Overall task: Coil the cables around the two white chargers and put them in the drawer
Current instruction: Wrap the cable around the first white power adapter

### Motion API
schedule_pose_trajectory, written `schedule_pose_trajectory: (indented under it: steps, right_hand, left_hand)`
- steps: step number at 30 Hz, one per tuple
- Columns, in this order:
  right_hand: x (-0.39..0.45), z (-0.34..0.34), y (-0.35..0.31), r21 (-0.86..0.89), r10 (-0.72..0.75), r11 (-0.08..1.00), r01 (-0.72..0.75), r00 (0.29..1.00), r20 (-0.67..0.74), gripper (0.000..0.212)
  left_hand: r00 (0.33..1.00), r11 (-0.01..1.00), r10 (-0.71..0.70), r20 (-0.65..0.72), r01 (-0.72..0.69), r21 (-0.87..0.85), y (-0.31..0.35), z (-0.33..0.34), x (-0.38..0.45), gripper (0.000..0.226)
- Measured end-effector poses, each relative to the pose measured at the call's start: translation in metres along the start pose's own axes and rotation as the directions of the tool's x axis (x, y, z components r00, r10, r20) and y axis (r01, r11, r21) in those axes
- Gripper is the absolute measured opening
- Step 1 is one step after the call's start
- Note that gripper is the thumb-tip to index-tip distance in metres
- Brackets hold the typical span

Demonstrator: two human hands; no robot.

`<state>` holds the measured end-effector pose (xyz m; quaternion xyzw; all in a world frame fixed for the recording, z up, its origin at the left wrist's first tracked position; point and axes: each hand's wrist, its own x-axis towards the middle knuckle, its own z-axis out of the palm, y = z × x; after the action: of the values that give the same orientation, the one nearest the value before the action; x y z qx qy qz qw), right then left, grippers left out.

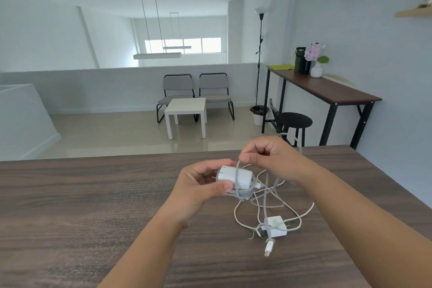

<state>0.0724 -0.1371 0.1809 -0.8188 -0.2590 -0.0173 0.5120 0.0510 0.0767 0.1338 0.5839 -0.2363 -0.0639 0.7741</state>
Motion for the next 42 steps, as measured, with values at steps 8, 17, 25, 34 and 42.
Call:
schedule_pose_trajectory:
  steps: [8,17,25,34,42]
  right_hand:
    - [-0.009,0.046,0.024,0.045,-0.033,0.998,0.039,0.992,-0.120,0.028]
    - [-0.028,0.053,0.037,-0.254,0.000,0.967,-0.018,0.998,-0.067,0.016]
    - [-0.047,0.035,0.065,0.377,0.244,0.901,-0.217,0.969,-0.027,0.033]
    - [-0.030,0.009,0.052,-0.212,0.389,0.897,-0.388,0.920,-0.041,0.044]
    - [0.005,0.030,-0.005,0.393,0.225,0.897,-0.204,0.974,-0.009,0.031]
  left_hand:
    - [0.975,0.884,0.004,-0.223,-0.107,-0.455,0.003,0.014,0.012,0.042]
    - [0.925,0.954,-0.002,-0.381,-0.113,-0.279,0.003,0.001,0.020,0.037]
    - [0.879,0.937,0.036,-0.476,-0.195,-0.289,0.017,-0.016,0.036,0.025]
    - [0.905,0.956,0.062,-0.420,-0.175,-0.236,0.015,0.000,0.045,0.031]
    - [0.908,0.947,0.160,-0.387,-0.252,-0.200,0.040,0.008,0.065,0.018]
